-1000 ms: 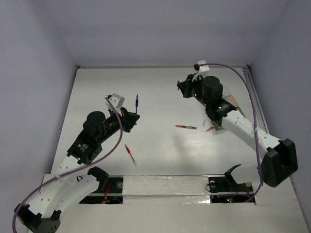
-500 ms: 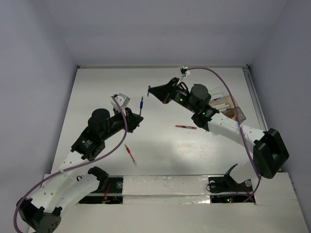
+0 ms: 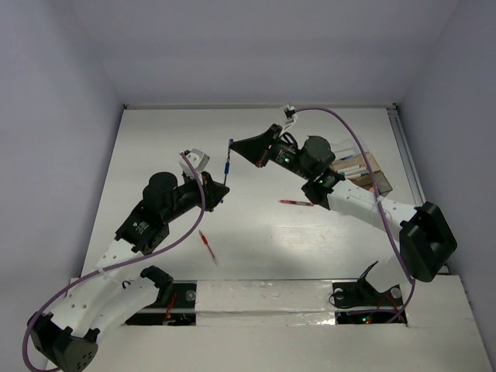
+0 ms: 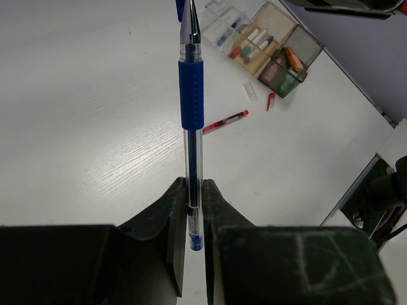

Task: Sort the stationery into containers
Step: Close the pen cap on the pen.

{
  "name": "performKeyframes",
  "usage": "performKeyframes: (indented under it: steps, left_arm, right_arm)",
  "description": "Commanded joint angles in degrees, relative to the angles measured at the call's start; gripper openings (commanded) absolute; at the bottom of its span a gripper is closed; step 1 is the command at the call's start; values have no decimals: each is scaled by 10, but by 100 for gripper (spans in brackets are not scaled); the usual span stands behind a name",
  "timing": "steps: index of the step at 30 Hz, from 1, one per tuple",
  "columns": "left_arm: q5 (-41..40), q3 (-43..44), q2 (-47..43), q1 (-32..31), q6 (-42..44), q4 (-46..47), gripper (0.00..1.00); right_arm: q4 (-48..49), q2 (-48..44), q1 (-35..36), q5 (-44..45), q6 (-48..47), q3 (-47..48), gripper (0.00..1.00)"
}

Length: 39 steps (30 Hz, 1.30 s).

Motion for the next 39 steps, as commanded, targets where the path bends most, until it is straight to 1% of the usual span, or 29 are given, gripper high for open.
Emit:
performKeyframes:
  steps: [1, 15, 28, 39]
  left_arm:
    - [8, 2, -1, 2, 5, 27, 0]
    - [-8, 0, -13, 2, 1, 28, 0]
    - [-19, -3, -27, 7, -6, 34, 0]
    - [-18, -3, -35, 23, -13, 45, 0]
  right_arm:
    - [40, 0, 5, -14, 2, 28, 0]
    - [20, 4, 22, -11, -14, 25, 0]
    - [29, 4, 32, -4, -14, 7, 0]
    - [32, 21, 83, 4, -12, -28, 0]
